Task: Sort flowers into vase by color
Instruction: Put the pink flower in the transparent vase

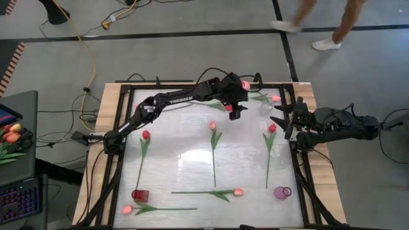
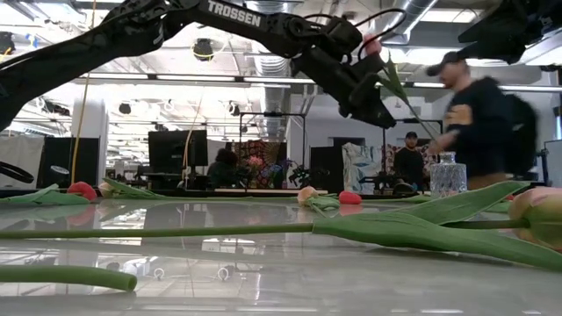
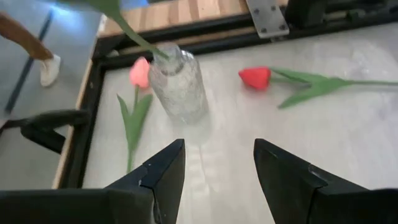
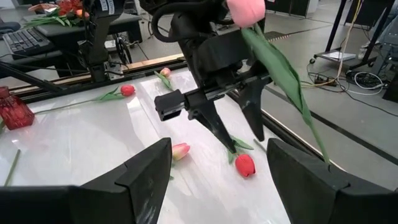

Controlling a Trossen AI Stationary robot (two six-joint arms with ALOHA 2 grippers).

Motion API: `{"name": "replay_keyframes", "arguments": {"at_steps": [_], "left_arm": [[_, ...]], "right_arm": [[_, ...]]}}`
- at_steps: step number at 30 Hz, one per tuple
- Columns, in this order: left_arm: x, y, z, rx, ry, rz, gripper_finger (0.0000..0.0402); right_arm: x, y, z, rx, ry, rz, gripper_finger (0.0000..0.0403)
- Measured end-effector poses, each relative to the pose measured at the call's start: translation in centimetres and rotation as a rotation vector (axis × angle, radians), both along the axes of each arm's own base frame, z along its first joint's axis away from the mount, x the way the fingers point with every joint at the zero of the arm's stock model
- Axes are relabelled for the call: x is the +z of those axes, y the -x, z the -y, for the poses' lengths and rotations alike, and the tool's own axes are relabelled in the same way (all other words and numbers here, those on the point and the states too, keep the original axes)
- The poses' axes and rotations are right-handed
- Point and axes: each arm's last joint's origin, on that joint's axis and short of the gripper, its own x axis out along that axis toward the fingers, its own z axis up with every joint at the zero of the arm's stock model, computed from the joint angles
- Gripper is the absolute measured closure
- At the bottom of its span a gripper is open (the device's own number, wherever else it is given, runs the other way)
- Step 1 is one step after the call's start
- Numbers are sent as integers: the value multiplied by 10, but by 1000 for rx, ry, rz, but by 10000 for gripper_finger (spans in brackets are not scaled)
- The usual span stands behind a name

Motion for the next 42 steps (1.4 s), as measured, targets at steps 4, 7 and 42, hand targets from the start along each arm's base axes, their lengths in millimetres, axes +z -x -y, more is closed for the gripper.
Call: {"name": "replay_keyframes", "arguments": {"at_steps": [4,7,42], "left_arm": [[-1,3,1,-19,-13,-40,221],[-3,5,1,-27,-13,-67,221],[31,34,40,-325,-143,-239,221]], "right_arm": [[0,-1,0,6,22,-15,113],[0,-2,0,9,35,-23,113],[0,-2,1,-20,40,-20,113]]}}
